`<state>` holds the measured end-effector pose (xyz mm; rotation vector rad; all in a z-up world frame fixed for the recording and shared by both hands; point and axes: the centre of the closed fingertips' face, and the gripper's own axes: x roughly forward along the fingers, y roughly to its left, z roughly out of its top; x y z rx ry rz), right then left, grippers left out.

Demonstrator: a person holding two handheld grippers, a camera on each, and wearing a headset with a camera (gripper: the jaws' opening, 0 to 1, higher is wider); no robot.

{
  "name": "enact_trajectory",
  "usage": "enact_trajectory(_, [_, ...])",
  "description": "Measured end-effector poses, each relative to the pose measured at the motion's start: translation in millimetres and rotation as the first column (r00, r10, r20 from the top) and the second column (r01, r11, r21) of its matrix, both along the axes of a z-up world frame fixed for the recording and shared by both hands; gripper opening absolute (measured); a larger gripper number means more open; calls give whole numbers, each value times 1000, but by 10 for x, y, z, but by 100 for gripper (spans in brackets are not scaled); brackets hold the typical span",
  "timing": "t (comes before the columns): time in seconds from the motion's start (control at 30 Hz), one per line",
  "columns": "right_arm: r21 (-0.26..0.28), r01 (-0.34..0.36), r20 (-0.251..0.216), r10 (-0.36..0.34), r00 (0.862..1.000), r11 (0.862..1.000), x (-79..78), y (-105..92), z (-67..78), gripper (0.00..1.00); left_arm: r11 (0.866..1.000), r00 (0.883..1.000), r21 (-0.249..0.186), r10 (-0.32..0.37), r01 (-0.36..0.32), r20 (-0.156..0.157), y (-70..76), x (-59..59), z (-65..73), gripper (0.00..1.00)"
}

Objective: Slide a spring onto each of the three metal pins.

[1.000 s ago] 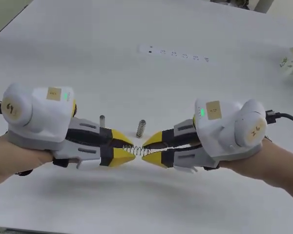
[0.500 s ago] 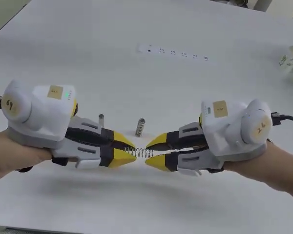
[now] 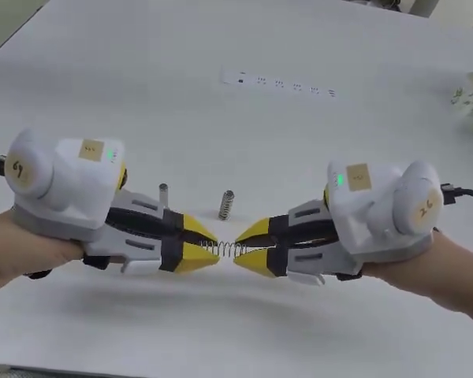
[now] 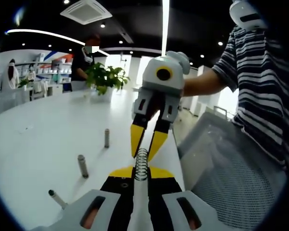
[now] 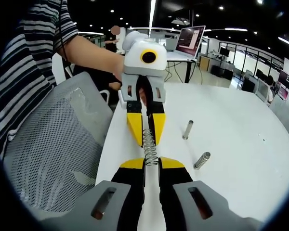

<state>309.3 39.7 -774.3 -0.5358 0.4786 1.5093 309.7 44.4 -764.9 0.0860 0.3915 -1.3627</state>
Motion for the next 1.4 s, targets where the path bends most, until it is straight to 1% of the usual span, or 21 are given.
enact_trajectory(0.2, [-7,-15,28,16,999,1000,21,15,65,7,1000,1000,-3,6,-6,0,11,22,1,2])
enact_trajectory(0.37, [-11,-30,40,30,999,1000,31,35,119,7,1000,1000,-2,10,-10,0,22,36,1,2])
enact_trajectory(0.43, [-11,-40,49,41,998,999,27,54,145,7,1000,1000,5,10,-10,0,31,40,-13,2])
enact_trajectory(0.53, [-6,-53,48,53,997,999,11,93,186,7,1000,1000,24,5,-5,1,37,32,-56,2])
enact_trajectory(0.6, [-9,-69,60,70,996,998,-4,123,211,7,999,1000,34,1,-1,7,39,22,-78,2])
enact_trajectory(0.77, [-18,-92,73,93,993,996,-14,172,248,7,999,1000,46,-1,1,9,44,10,-107,2])
enact_trajectory(0.97, [-15,-113,88,114,990,993,-20,250,310,7,998,1000,57,0,-1,14,48,20,-122,2])
enact_trajectory(1.13, [2,-135,99,134,986,991,-35,375,364,7,998,1000,65,-4,3,24,25,24,-117,2])
enact_trajectory(1.23, [3,-147,114,145,983,989,-43,425,367,7,997,1000,71,-6,4,28,23,25,-114,2])
enact_trajectory(1.4, [11,-150,121,148,982,989,-42,474,373,7,997,999,75,-6,3,33,29,31,-106,2])
